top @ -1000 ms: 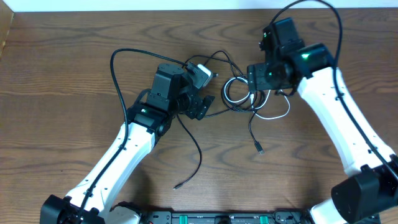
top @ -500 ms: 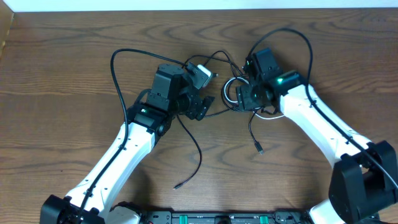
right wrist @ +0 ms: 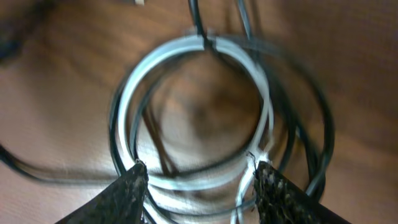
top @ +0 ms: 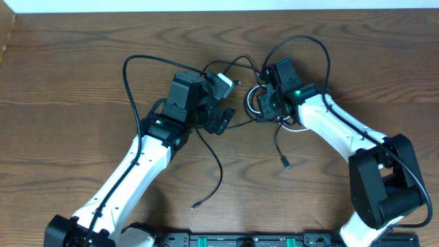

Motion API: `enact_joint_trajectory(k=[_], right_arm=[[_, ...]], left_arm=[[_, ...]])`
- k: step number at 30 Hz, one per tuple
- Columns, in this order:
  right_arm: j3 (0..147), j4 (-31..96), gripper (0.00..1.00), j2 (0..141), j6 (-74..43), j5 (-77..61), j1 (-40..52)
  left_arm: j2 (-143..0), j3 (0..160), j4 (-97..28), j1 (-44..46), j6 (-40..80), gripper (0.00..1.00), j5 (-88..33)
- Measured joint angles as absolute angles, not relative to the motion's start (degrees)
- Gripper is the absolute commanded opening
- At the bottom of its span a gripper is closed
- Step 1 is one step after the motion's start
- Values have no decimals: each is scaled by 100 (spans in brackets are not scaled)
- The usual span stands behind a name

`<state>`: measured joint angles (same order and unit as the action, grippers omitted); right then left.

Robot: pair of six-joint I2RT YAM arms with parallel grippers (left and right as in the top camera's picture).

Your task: Untangle cables

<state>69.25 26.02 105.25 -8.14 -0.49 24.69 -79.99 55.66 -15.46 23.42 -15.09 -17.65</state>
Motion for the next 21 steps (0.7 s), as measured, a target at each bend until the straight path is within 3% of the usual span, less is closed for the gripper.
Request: enact_joint_trajectory(k=[6, 15, 21], right_arm=[[6925, 2145, 48, 10525, -1479, -58, 2469], [6925, 2104, 54, 10525, -3280, 268, 2593], [6925, 2069, 52, 10525, -3924, 768, 2877]], left_arm=[[-7999, 5566, -1546, 2342, -1509, 82, -1765], [-7999, 5566, -1549, 2342, -1509, 82, -1765], [-7999, 5566, -1564, 2342, -1509, 83, -1765]])
